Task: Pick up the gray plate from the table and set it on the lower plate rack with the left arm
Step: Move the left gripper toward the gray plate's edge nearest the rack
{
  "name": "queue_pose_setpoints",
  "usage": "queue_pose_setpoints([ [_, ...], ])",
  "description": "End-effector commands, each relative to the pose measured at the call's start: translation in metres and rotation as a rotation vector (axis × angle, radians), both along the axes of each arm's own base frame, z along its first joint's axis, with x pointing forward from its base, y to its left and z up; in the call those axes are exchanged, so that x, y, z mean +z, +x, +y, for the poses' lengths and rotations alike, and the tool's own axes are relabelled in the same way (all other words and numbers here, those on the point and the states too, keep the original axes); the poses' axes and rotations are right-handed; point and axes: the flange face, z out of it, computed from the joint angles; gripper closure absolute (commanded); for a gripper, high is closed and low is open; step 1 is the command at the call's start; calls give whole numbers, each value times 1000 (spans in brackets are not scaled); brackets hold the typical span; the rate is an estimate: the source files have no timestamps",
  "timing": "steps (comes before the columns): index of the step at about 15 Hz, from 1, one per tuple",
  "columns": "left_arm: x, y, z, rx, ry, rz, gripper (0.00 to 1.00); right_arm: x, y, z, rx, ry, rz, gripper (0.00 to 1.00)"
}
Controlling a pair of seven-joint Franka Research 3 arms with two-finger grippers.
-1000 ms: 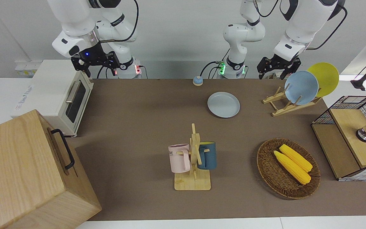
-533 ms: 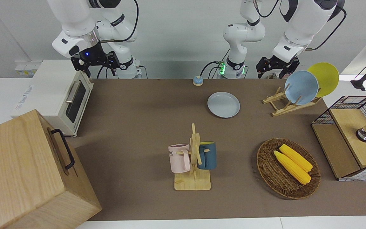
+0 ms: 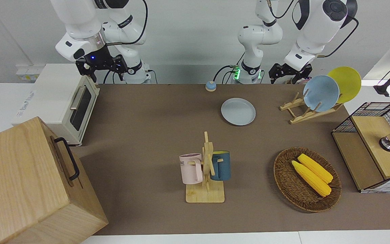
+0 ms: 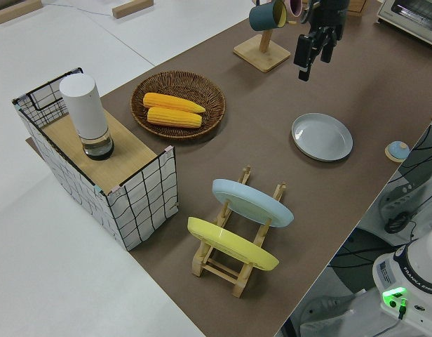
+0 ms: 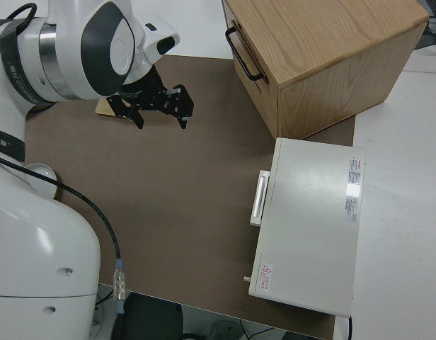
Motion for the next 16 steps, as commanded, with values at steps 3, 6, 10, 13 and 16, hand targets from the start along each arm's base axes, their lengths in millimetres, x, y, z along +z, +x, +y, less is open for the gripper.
queue_pose_setpoints([
  [3,-35,-55,9,27,-31,-70,7,3,-2,-2,-15,-8,2,17],
  [6,-45,-54,15,49,-59,-75,7,4,-2,-2,-14,-8,0,17],
  [10,-82,-59,13,50,-56,-98,7,3,-2,-2,-14,-8,2,17],
  [13,-115,-66,10,47,-50,-135,7,4,-2,-3,-16,-8,0,17],
  [16,-147,-74,0,43,-41,-163,7,4,-2,-2,-14,-8,0,17],
])
